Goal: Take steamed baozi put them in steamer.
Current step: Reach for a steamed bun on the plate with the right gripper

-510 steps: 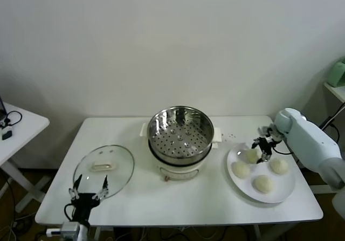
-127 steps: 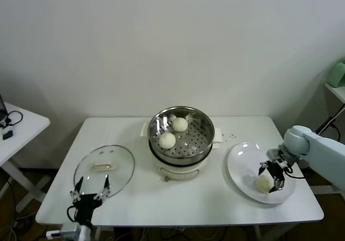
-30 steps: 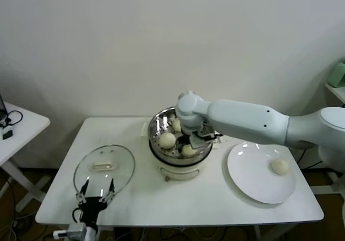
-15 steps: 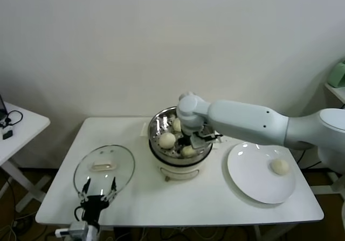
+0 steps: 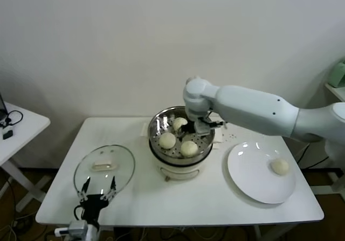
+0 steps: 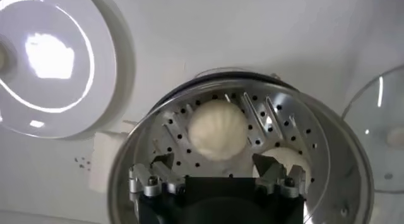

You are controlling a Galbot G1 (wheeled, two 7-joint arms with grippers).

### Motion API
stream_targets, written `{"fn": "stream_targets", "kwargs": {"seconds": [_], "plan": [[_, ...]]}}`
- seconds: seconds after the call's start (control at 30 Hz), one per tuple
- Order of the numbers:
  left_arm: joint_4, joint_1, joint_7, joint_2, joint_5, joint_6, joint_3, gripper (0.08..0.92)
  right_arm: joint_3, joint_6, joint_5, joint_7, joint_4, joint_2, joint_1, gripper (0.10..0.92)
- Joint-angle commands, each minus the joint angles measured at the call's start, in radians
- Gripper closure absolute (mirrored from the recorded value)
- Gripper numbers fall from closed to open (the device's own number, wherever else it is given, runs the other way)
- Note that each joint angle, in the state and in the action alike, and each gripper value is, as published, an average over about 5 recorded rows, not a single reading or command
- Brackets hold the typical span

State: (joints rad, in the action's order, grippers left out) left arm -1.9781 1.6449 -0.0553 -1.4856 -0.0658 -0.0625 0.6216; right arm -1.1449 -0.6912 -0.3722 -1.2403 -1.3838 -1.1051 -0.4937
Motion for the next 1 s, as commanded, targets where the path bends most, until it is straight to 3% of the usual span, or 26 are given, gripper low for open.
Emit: {"fn": "stream_targets", "kwargs": {"seconds": [0.03, 0.37, 0.73, 1.0], "plan": [[0.009, -0.002, 0.001, -0.002, -0.001, 0.003, -0.005, 0.177, -0.006, 0.089, 0.222, -0.036, 0.022, 0.167, -0.154, 0.203], [0.013, -0.011, 0.002, 0.005, -0.008, 0.006, -0.011, 0.177, -0.216, 0.569, 0.645, -0.017, 0.141, 0.462, -0.237, 0.203], [-0.024, -0.02, 0.001, 0.004, -0.011, -0.013, -0.051, 0.177, -0.063, 0.654, 0.514, 0.023, 0.205, 0.664, 0.021, 0.203], [-0.061, -0.02, -0.001, 0.004, -0.01, -0.028, -0.066, 0.177, 0.243, 0.633, 0.3, 0.028, 0.25, 0.676, 0.383, 0.203]]}}
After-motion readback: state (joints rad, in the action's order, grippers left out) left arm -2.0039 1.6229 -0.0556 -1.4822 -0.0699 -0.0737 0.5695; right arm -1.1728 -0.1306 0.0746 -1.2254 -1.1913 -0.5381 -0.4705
